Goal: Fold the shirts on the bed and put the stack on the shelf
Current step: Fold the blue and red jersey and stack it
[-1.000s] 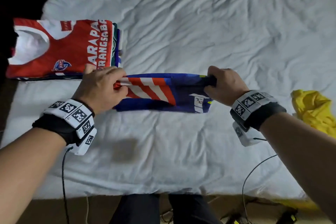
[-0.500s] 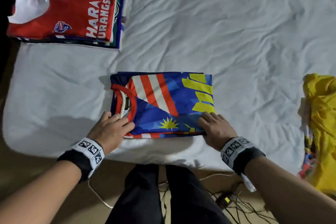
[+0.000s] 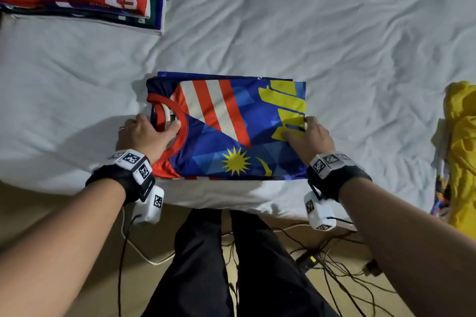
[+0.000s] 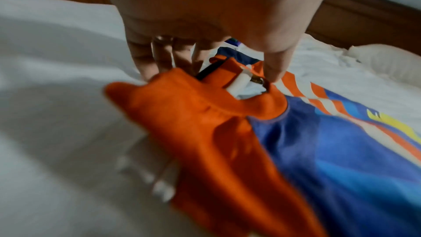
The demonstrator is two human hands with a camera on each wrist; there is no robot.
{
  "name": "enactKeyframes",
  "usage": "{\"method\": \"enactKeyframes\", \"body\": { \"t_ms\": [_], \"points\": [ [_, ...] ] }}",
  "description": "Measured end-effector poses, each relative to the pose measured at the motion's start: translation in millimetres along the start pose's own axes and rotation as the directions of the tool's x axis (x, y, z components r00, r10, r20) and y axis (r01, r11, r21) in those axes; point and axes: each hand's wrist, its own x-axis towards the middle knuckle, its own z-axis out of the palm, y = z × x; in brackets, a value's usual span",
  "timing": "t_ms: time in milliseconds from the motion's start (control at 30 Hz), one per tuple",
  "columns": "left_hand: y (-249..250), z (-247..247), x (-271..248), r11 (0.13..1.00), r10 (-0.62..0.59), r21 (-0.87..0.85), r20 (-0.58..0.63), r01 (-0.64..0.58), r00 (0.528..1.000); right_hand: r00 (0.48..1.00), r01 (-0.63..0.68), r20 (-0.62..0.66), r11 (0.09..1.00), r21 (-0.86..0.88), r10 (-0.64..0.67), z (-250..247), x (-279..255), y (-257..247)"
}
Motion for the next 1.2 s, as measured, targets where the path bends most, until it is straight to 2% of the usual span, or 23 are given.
{"method": "enactKeyframes", "body": {
  "t_ms": [100, 233, 400, 533, 633, 800, 1000, 1133, 1200],
  "points": [
    [8, 0, 8, 0.989, -0.02, -0.142, 0.099, 0.034, 0.995, 0.998, -0.057, 0.04, 0.997, 0.045, 0.055, 4, 7, -3],
    [18, 4, 7, 0.952, 0.088, -0.306, 0.2, -0.023, 0.976, 0.992, -0.013, 0.123, 0.99, 0.138, -0.004, 8, 12, -2],
    [34, -4, 0, 0.917, 0.197, -0.375, 0.13, -0.136, 0.972, 0.982, 0.177, 0.046, 0.98, 0.085, -0.181, 1, 6, -17],
    [35, -42, 0, 0.877, 0.229, -0.438, 0.023, -0.197, 0.973, 0.958, 0.286, -0.025, 0.95, 0.125, -0.285, -22, -3, -52],
    [30, -87, 12, 0.817, 0.237, -0.53, -0.053, -0.229, 0.97, 0.937, 0.35, -0.082, 0.922, 0.169, -0.34, -37, -7, -99],
    [6, -171, 53, 0.793, 0.199, -0.543, -0.199, -0.277, 0.96, 0.885, 0.464, -0.155, 0.863, 0.202, -0.44, -41, -14, -201],
    [-43, -273, 127, 0.804, 0.23, -0.478, -0.298, -0.353, 0.926, 0.84, 0.537, -0.209, 0.821, 0.194, -0.501, -11, -22, -333],
    [-69, -327, 195, 0.802, 0.282, -0.431, -0.339, -0.415, 0.898, 0.836, 0.539, -0.255, 0.816, 0.21, -0.487, 14, -11, -413],
    [-77, -340, 225, 0.799, 0.292, -0.433, -0.328, -0.417, 0.899, 0.839, 0.531, -0.267, 0.819, 0.216, -0.474, 22, -3, -444]
  ]
}}
